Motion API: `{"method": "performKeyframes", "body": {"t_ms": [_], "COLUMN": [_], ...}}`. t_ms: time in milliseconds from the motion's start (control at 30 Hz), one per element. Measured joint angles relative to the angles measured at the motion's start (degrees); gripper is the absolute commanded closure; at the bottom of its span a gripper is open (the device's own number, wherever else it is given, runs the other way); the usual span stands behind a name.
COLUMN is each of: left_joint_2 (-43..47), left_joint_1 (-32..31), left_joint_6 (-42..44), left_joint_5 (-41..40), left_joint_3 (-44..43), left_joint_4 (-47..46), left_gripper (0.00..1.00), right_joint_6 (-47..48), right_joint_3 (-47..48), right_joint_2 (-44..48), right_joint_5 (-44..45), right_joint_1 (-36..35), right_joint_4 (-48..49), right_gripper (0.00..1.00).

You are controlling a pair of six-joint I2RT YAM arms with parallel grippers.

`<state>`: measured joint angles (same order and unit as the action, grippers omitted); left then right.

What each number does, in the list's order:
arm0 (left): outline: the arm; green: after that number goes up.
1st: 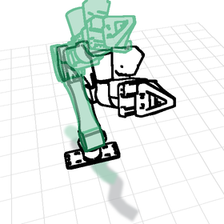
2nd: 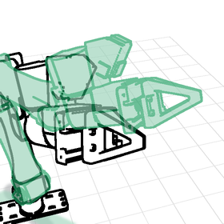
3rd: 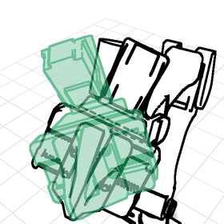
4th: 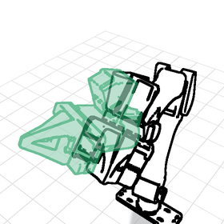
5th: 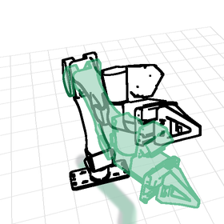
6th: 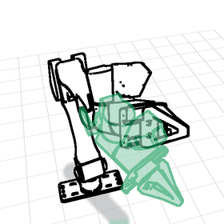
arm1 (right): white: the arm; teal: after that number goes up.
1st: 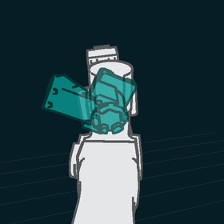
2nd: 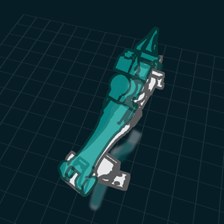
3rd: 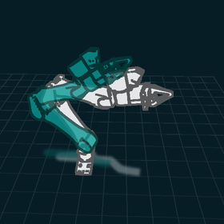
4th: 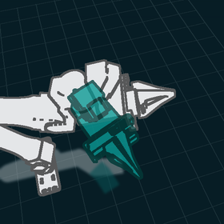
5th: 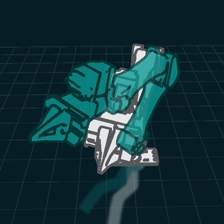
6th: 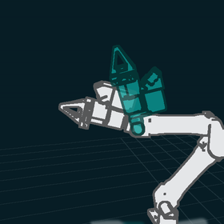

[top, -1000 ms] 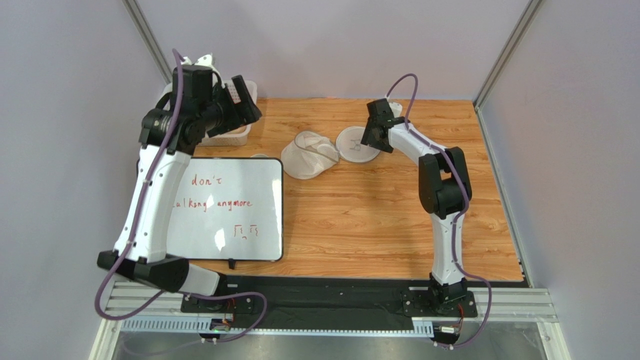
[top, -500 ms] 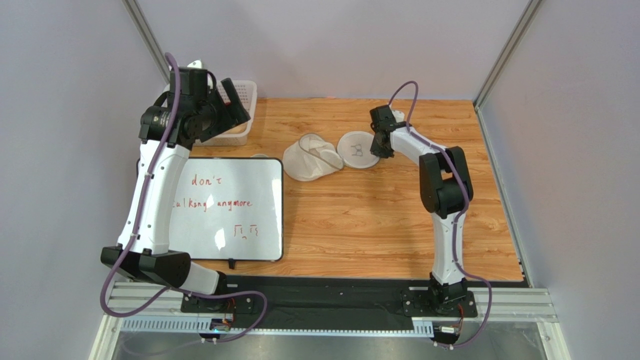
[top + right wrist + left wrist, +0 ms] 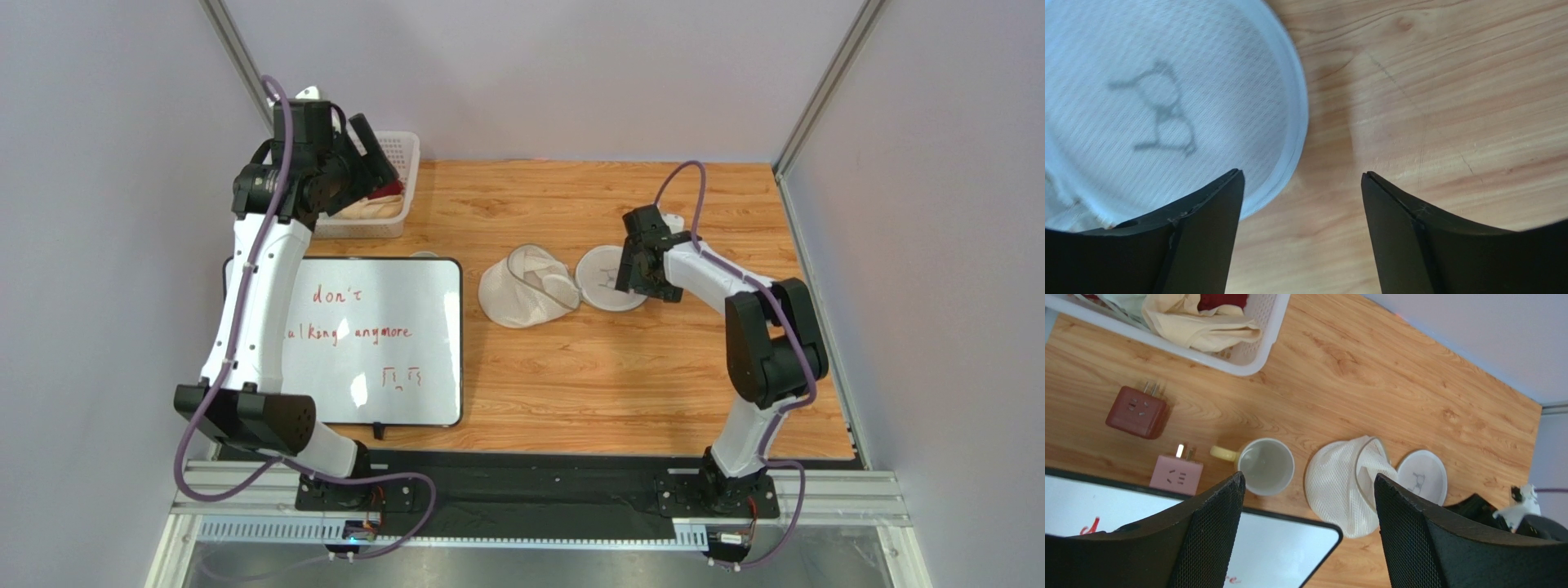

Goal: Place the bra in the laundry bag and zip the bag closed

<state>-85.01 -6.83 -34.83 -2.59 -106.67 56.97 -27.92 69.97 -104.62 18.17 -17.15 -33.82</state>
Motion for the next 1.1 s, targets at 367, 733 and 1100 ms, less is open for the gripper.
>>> {"method": "performKeyframes", "body": {"t_ms": [367, 733, 1100], "left_joint_2": [-16.9, -26.6, -29.0], "left_joint_1": [2.6, 4.4, 8.1], "left_joint_6": [2.4, 11.6, 8.6], "left_joint_5": [-0.6, -7.2, -7.7], "left_joint_3": [-4.8, -12.6, -10.0], "left_joint_4": [-11.7, -11.0, -2.2], "left_gripper": [0.26, 0.23, 0.34], "right_joint_6": [0.3, 2.2, 3.9], "right_joint_3": [5.3, 18.1, 26.4], "right_joint_2": [9.4, 12.4, 10.6], "right_joint_5": [0.4, -7.6, -15.3], "right_joint_1": [-11.2, -10.3, -5.7], "right_joint_4": [-10.5, -27.3, -34.7], "right_gripper": [0.11, 0.11, 0.11]}}
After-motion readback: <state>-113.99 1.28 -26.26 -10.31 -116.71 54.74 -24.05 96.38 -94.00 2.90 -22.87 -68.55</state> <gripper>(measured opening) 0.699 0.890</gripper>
